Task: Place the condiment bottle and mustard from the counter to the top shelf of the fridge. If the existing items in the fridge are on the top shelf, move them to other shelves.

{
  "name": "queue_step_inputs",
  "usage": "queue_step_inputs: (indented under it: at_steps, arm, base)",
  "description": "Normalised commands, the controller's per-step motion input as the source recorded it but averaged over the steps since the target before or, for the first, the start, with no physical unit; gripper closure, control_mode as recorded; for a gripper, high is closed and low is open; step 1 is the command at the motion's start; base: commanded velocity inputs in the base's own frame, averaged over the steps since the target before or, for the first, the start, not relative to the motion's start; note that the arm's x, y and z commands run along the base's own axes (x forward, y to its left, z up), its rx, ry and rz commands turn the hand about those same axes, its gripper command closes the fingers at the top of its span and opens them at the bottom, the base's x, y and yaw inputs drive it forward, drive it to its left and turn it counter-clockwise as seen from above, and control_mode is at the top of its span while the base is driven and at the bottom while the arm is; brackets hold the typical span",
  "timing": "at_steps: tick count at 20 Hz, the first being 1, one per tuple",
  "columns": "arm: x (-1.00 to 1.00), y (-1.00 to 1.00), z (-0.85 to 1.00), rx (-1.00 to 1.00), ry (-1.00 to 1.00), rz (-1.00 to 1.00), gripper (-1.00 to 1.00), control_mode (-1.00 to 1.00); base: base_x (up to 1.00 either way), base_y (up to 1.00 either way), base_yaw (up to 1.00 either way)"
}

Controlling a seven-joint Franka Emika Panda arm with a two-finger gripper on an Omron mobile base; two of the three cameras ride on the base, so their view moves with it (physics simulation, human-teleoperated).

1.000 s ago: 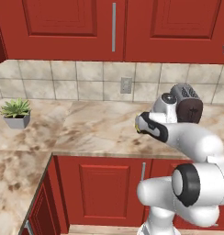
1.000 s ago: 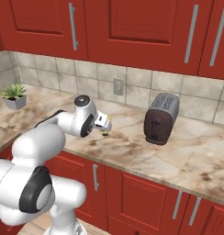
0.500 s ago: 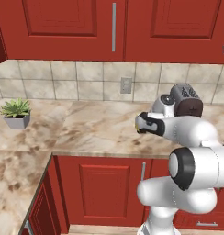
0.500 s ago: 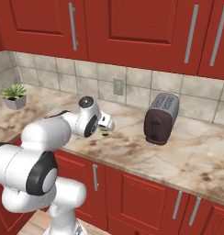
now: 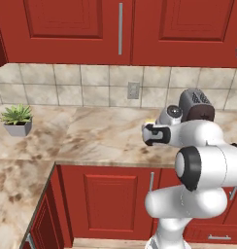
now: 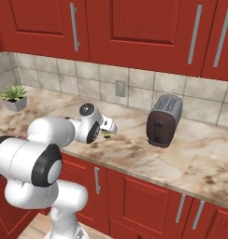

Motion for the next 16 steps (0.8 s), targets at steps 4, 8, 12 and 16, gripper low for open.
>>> queue_step_inputs:
  at_steps: [4,8,12,16]
  arm:
    - [0.09,0.0,0.0,0.0,-0.02,0.0,-1.0,-1.0]
    - [0.16,0.0,0.0,0.0,0.0,0.0,-1.0,-1.0]
    - [0.22,0.0,0.0,0.0,0.0,0.0,-1.0,-1.0]
    - [0.16,0.0,-0.01,0.0,0.0,0.0,-1.0,-1.0]
  base:
    - [0.0,0.0,0.0]
    - [0.0,0.0,0.0]
    - [0.0,0.0,0.0]
    - [0.0,0.0,0.0]
